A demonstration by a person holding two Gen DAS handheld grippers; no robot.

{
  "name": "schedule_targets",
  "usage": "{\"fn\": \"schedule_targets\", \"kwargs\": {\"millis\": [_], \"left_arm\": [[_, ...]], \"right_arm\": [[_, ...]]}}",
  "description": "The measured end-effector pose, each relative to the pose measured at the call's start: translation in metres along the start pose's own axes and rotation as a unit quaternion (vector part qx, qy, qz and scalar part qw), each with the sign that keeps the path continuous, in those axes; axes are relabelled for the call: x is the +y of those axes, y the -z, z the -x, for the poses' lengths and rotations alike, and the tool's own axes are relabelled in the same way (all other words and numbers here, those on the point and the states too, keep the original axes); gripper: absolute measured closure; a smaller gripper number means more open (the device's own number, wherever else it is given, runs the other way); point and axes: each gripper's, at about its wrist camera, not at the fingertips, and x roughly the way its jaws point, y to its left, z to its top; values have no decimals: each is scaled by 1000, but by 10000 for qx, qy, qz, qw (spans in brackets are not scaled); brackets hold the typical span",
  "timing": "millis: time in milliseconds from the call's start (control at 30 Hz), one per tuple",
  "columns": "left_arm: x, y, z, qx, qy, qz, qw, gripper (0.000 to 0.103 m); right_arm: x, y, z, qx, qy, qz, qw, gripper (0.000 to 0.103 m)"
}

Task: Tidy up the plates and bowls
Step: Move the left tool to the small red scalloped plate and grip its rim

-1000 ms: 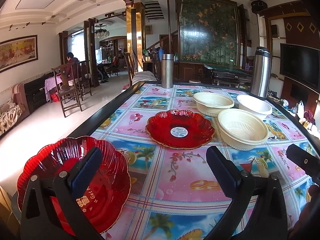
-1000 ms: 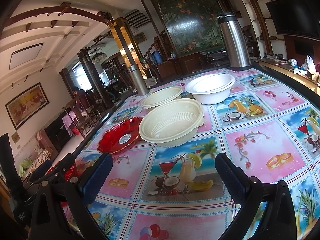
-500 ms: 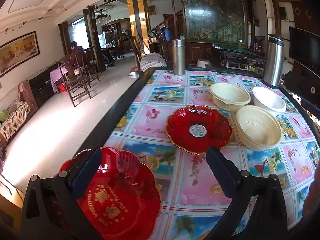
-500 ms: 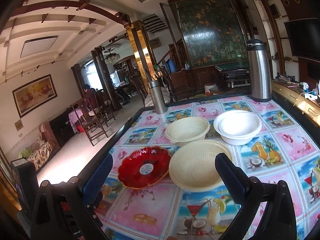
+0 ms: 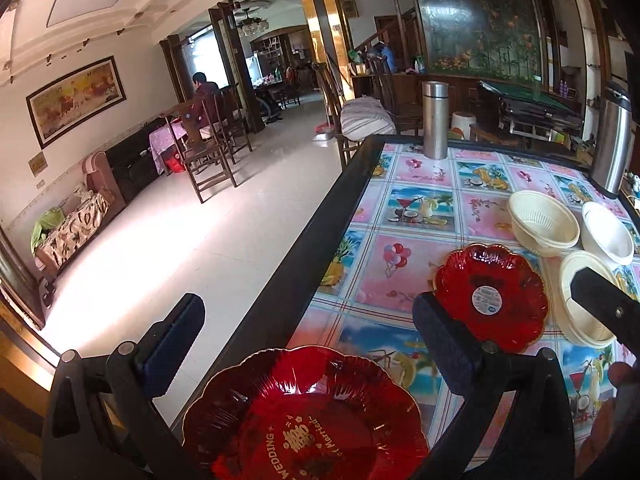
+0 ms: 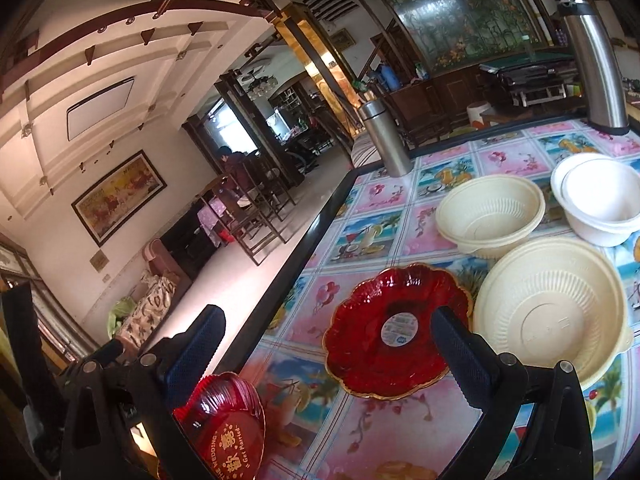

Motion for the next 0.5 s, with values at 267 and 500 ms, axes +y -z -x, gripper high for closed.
{"fn": "schedule_targets", "kwargs": {"millis": [267, 500], "left_arm": [[-23, -17, -52, 1077, 226, -207, 9937, 0], [-53, -30, -118, 2663, 1096, -96, 9576, 0]], "right_arm": [[-25, 11, -12, 735, -887, -839, 9898, 0], [-39, 15, -15, 943, -1247, -1470, 9767, 1]]}}
